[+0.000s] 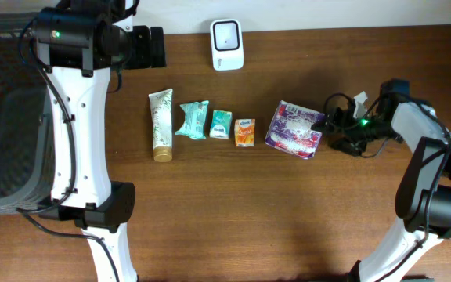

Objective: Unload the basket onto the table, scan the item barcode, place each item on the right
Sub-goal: 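Lift the tissue box with the right gripper toward the scanner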

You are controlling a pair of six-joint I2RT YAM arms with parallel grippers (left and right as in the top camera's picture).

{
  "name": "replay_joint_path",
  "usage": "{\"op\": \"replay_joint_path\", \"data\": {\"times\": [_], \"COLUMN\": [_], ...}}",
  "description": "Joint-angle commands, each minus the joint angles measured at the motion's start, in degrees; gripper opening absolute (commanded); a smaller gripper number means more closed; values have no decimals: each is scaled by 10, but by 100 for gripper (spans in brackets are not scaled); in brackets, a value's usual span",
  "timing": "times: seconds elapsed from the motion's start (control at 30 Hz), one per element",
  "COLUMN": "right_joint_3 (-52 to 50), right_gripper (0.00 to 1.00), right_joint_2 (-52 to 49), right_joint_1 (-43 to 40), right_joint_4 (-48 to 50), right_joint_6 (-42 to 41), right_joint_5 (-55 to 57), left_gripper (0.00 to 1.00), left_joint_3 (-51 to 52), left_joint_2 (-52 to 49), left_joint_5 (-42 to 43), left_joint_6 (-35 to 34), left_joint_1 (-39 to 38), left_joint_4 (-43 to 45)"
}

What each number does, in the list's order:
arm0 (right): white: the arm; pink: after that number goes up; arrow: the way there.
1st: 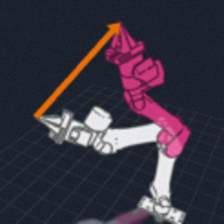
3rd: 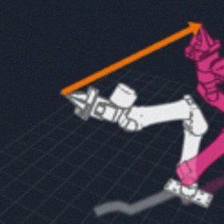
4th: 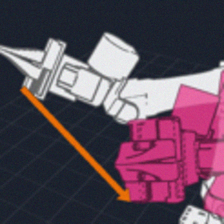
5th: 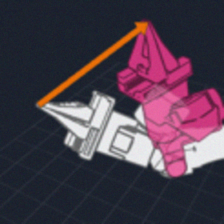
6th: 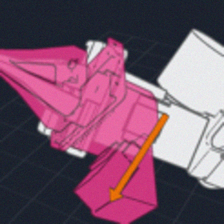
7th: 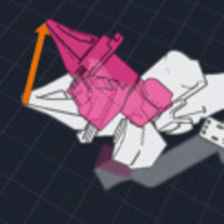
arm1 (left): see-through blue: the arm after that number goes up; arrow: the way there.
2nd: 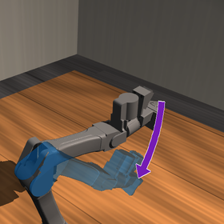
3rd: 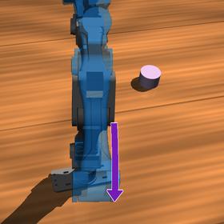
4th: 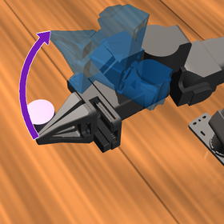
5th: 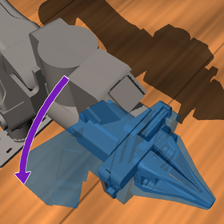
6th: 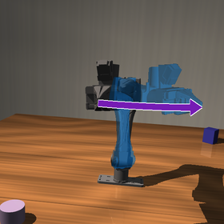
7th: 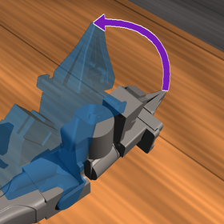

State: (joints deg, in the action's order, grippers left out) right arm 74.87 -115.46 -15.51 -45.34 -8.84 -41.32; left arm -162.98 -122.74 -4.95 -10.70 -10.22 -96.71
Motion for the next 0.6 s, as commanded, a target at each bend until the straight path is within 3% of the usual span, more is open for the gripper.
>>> {"op": "replay_joint_path", "data": {"times": [0.0, 0.1, 0.17, 0.2, 0.3, 0.43, 0.57], "right_joint_3": [-51, -77, -77, -77, -75, -29, 5], "right_gripper": [75, 62, 46, 33, 8, 4, 4], "right_joint_2": [2, 2, 2, 2, 2, 11, 57], "right_joint_1": [2, 15, 31, 41, 70, 85, 103], "right_joint_4": [55, 104, 119, 136, 219, 233, 233], "right_joint_6": [-16, -16, -16, -16, -16, -18, 0], "right_joint_5": [-53, -63, -71, -90, -200, -290, -300], "left_gripper": [99, 99, 99, 99, 99, 99, 99], "left_joint_3": [0, 0, 0, 0, 0, 0, 0], "left_joint_2": [2, 2, 2, 2, 2, 2, 2], "left_joint_5": [0, 0, 0, 0, 0, 0, 0], "left_joint_6": [3, 3, 3, 3, 3, 3, 3], "left_joint_1": [3, 3, 3, 3, 3, 3, 3], "left_joint_4": [0, 0, 0, 0, 0, 0, 0]}}
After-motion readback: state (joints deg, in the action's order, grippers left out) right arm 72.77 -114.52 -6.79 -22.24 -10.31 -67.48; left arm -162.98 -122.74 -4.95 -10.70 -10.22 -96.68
